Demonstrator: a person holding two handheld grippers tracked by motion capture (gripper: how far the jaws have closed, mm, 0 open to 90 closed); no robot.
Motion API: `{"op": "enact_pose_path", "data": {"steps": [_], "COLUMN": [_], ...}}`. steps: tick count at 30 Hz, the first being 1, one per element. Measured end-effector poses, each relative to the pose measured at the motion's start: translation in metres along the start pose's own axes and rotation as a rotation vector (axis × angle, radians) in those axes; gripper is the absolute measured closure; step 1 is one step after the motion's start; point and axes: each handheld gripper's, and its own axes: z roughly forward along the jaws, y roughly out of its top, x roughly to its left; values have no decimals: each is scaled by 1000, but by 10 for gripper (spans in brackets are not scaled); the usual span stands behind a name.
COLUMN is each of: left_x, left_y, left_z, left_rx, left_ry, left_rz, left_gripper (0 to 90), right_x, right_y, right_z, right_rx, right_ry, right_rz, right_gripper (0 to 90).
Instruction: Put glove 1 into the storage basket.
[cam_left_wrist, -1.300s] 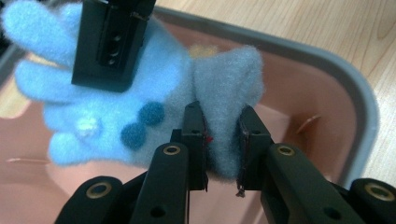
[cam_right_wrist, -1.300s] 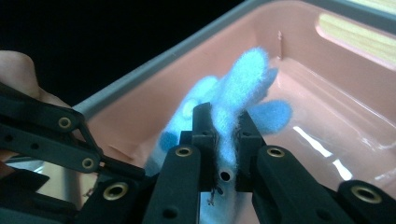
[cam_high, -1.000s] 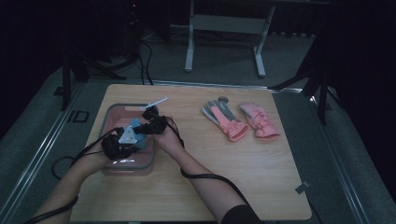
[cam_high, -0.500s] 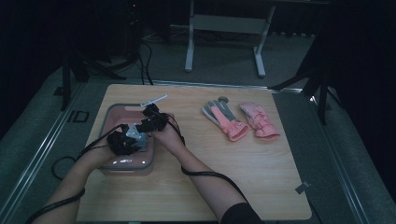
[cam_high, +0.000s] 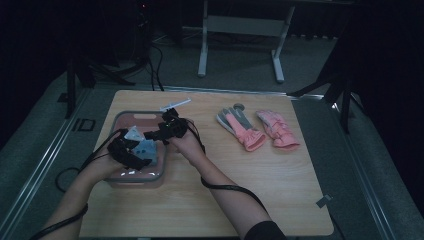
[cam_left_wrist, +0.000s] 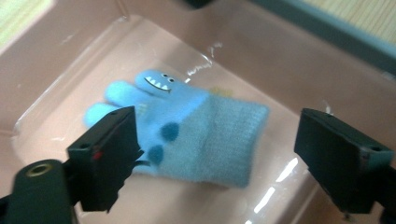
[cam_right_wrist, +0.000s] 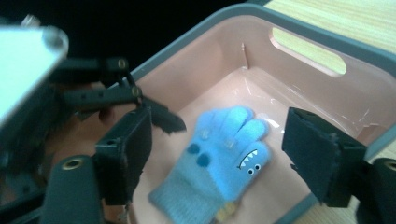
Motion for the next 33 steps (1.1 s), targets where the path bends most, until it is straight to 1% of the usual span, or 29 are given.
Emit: {"op": "enact_pose_path", "data": {"steps": [1,3,5,6,7,8,9,10,11,12,13,14,15,16,17,18,19,20,21,22,24,25,26,27,28,30,31,33], "left_x": [-1,-5,-11,-11,-16,-16,-20,-25,-28,-28,-33,-33,-40,-43,-47,-47,-50,-53,-62,-66,-73,-78,-78,-81,-88,-95,-99,-106], "left_y": [0,1,4,4,7,7,8,11,13,13,18,18,23,26,29,29,31,33,40,42,47,51,51,53,57,62,64,67], "left_z": [-8,-13,-16,-16,-19,-19,-20,-21,-22,-22,-22,-22,-23,-23,-22,-22,-22,-22,-22,-22,-21,-20,-20,-19,-18,-15,-13,-8], "left_rx": [-50,-103,-135,-135,-156,-156,-174,-192,-200,-200,-196,-196,-202,-208,-217,-217,-224,-238,-269,-282,-302,-314,-314,-319,-328,-332,-341,-343], "left_ry": [-11,-18,-29,-29,-26,-26,-44,-52,-70,-70,-87,-87,-115,-125,-128,-128,-131,-137,-145,-151,-154,-166,-166,-173,-184,-200,-201,-216], "left_rz": [-21,-38,-44,-44,-47,-47,-53,-56,-58,-58,-58,-58,-64,-63,-59,-59,-56,-55,-50,-47,-34,-24,-24,-22,-15,-8,-5,-2], "left_gripper": [127,122,122,121,121,118,114,114,114,114,114,114,113,113,113,113,113,113,113,113,113,114,114,114,114,113,113,113], "right_x": [0,1,1,1,0,0,-2,-3,-3,-3,-5,-5,-6,-6,-7,-7,-8,-8,-8,-9,-10,-10,-10,-11,-11,-13,-14,-16], "right_y": [-1,-2,-4,-4,-6,-7,-9,-11,-13,-13,-17,-17,-23,-25,-27,-27,-31,-31,-36,-38,-42,-44,-44,-47,-49,-54,-56,-60], "right_z": [-4,-12,-20,-20,-27,-30,-35,-39,-42,-42,-49,-49,-56,-60,-63,-63,-69,-69,-76,-81,-88,-92,-92,-97,-100,-111,-116,-126], "right_rx": [-9,-18,-25,-25,-29,-26,-23,-26,-24,-24,-9,-9,4,9,11,11,22,22,25,36,25,25,25,21,15,-7,-14,-18], "right_ry": [7,1,-9,-9,-10,-12,-18,-12,-3,-3,3,3,5,1,-1,-1,-10,-10,-18,-19,-18,-15,-15,-20,-27,-40,-47,-63], "right_rz": [-7,-28,-39,-39,-48,-51,-53,-52,-49,-49,-59,-59,-76,-80,-85,-85,-104,-104,-118,-114,-118,-120,-120,-124,-129,-131,-133,-134], "right_gripper": [217,213,204,204,202,202,202,203,203,203,202,202,193,189,180,180,176,176,171,173,173,173,173,174,174,182,182,182]}}
